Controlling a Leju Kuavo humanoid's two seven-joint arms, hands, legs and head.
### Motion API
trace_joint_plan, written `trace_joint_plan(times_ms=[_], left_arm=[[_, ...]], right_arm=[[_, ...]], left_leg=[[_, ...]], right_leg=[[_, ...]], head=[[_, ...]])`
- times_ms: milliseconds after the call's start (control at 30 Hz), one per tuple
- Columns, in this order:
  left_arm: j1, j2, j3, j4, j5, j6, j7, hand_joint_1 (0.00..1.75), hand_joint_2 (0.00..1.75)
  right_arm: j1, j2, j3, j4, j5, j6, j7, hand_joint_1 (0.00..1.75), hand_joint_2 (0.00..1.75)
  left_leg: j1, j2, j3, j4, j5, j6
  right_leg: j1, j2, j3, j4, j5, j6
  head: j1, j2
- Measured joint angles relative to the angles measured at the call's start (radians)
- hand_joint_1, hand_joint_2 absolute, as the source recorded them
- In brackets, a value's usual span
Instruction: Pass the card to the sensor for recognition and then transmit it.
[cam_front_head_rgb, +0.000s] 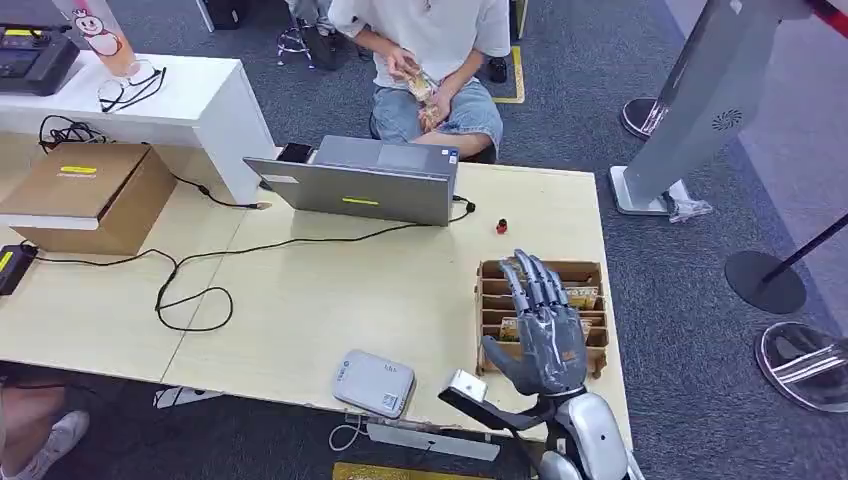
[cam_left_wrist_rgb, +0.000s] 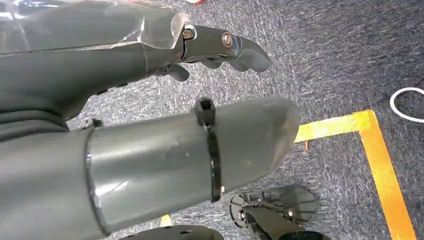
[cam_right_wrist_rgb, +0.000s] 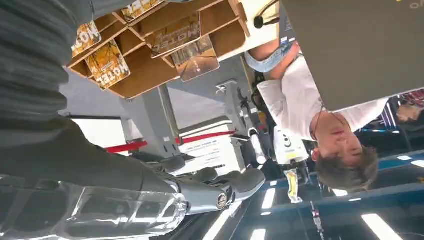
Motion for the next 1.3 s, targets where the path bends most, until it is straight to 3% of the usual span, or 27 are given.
trace_joint_plan(times_ms=[633, 1300], left_arm=[[-0.003, 0.000, 0.000, 0.000, -0.015, -0.008, 0.013, 0.00, 0.00], [-0.009, -0.002, 0.000, 0.000, -0.031, -0.011, 0.032, 0.00, 0.00]], right_arm=[[-0.018, 0.000, 0.002, -0.002, 0.024, 0.116, 0.055, 0.00, 1.75], [-0.092, 0.007, 0.006, 0.032, 0.038, 0.157, 0.092, 0.00, 1.75]], left_leg=[[0.000, 0.000, 0.000, 0.000, 0.000, 0.000], [0.000, 0.000, 0.000, 0.000, 0.000, 0.000]], right_leg=[[0.000, 0.000, 0.000, 0.000, 0.000, 0.000], [0.000, 0.000, 0.000, 0.000, 0.000, 0.000]], head=[[0.000, 0.000], [0.000, 0.000]])
